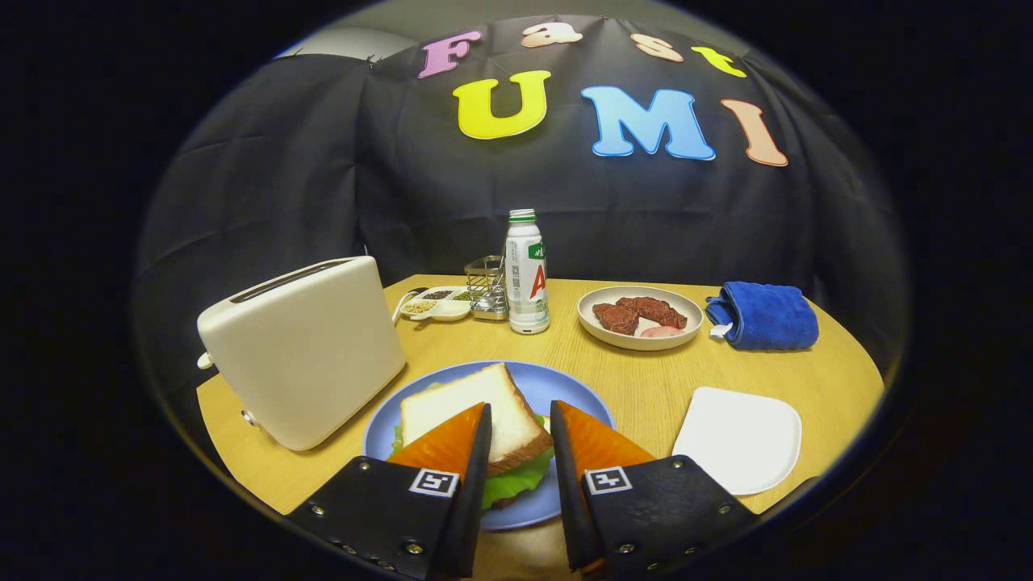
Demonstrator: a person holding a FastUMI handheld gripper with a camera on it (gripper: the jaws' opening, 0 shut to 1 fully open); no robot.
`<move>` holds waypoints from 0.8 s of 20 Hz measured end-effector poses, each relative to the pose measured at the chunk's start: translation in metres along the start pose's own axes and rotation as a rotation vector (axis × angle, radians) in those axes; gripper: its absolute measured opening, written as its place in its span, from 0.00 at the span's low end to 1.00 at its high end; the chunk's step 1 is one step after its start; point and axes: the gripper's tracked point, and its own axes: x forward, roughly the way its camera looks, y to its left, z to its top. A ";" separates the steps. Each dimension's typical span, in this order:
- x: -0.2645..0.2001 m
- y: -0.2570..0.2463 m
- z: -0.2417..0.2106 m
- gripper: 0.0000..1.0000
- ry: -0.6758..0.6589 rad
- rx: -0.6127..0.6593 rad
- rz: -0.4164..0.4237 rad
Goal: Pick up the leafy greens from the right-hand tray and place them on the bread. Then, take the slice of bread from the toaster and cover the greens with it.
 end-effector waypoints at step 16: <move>-0.048 -0.112 0.042 0.43 -0.190 -0.042 -0.164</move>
